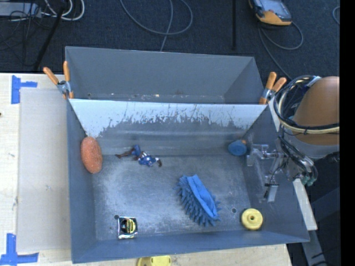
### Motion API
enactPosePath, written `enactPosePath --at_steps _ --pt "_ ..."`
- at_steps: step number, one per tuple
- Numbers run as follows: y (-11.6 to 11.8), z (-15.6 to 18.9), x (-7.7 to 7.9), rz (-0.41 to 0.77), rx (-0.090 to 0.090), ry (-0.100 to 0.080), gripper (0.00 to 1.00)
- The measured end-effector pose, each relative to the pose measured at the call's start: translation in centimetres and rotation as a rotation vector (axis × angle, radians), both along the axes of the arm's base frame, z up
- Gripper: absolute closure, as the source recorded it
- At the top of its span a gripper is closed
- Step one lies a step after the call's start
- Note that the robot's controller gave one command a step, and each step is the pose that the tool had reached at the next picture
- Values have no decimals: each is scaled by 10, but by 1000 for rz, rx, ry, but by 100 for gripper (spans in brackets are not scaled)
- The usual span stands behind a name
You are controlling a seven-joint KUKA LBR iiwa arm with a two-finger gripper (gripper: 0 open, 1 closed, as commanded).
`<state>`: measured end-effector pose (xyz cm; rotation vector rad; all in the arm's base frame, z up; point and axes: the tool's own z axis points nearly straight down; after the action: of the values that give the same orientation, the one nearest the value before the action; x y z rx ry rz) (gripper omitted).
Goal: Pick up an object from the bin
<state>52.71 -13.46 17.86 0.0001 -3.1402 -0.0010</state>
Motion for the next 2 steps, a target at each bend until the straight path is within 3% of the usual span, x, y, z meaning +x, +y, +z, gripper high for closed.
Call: enactPosePath --at_steps 1,2 --pt "16 -43 -5 -15 -2 -8 0" --pt "44 -86 -15 -64 0 1 0"
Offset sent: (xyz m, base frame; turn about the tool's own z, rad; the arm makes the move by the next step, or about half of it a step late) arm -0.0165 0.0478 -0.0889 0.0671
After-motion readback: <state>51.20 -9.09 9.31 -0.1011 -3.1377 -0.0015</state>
